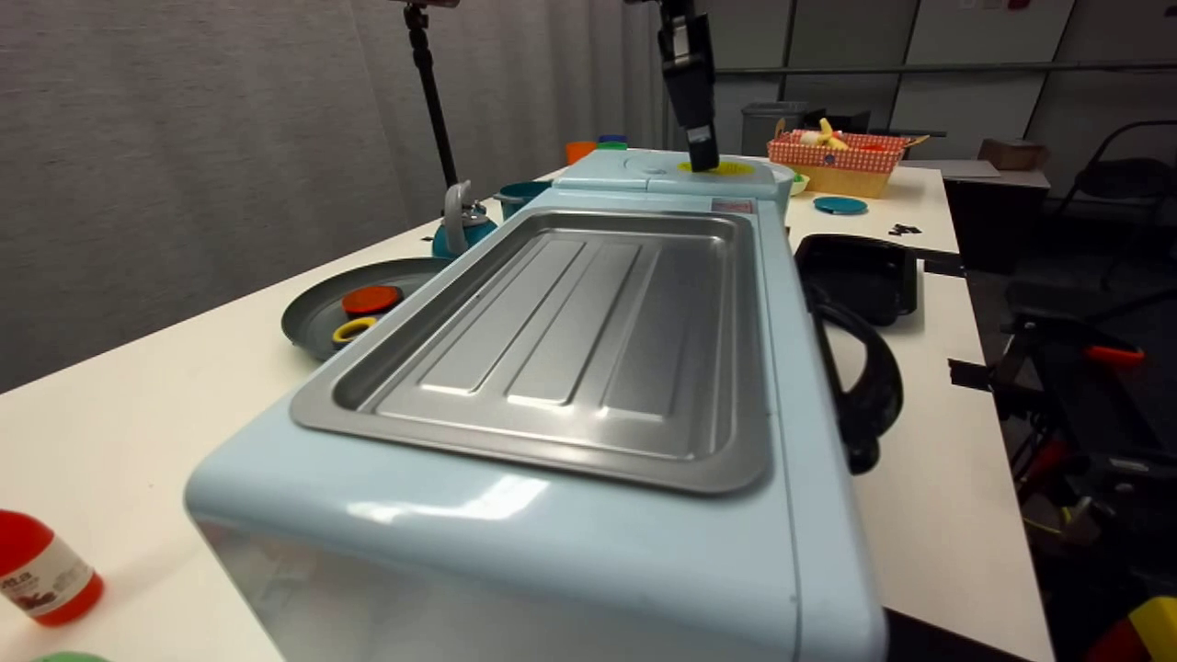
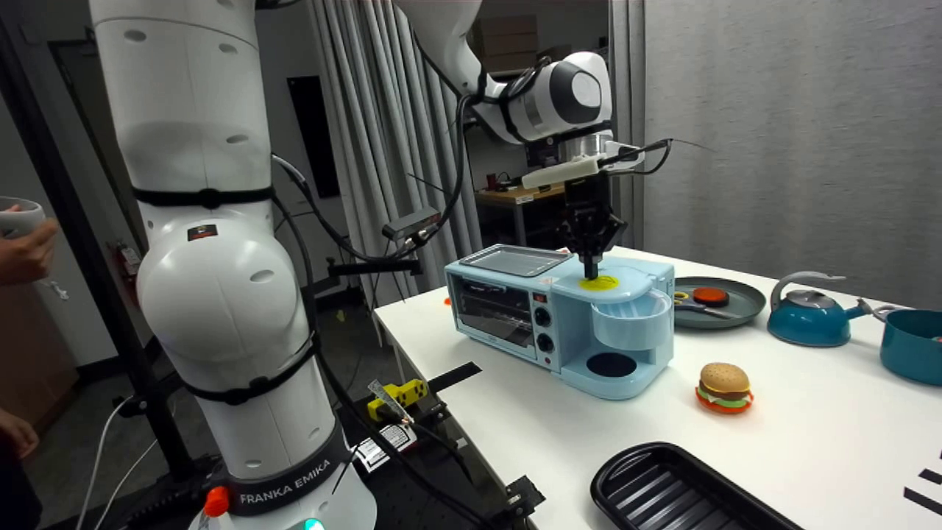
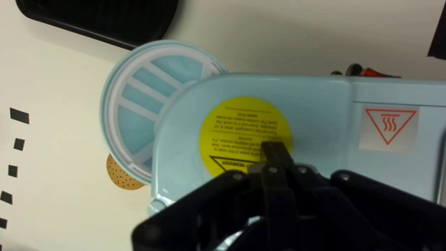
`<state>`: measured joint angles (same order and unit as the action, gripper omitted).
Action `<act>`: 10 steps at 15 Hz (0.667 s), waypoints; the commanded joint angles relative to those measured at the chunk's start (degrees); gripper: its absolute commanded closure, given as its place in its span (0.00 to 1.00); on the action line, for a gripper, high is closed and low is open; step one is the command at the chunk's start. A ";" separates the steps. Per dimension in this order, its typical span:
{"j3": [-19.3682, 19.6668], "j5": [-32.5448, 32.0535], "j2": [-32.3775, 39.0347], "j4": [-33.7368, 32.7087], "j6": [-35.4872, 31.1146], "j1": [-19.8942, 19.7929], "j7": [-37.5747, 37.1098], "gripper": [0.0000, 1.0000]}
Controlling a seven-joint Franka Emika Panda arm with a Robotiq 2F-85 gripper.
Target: Press the button on the right side of the breakfast station
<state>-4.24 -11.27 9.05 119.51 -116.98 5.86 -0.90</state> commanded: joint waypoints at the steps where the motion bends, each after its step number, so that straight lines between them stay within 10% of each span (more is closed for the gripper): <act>1: -0.76 -1.23 -6.61 8.05 -2.62 0.49 0.05 1.00; 10: -3.45 -2.74 -18.88 17.64 -6.74 1.29 -0.24 1.00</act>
<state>-7.18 -12.11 -3.67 132.62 -121.20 6.67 -0.89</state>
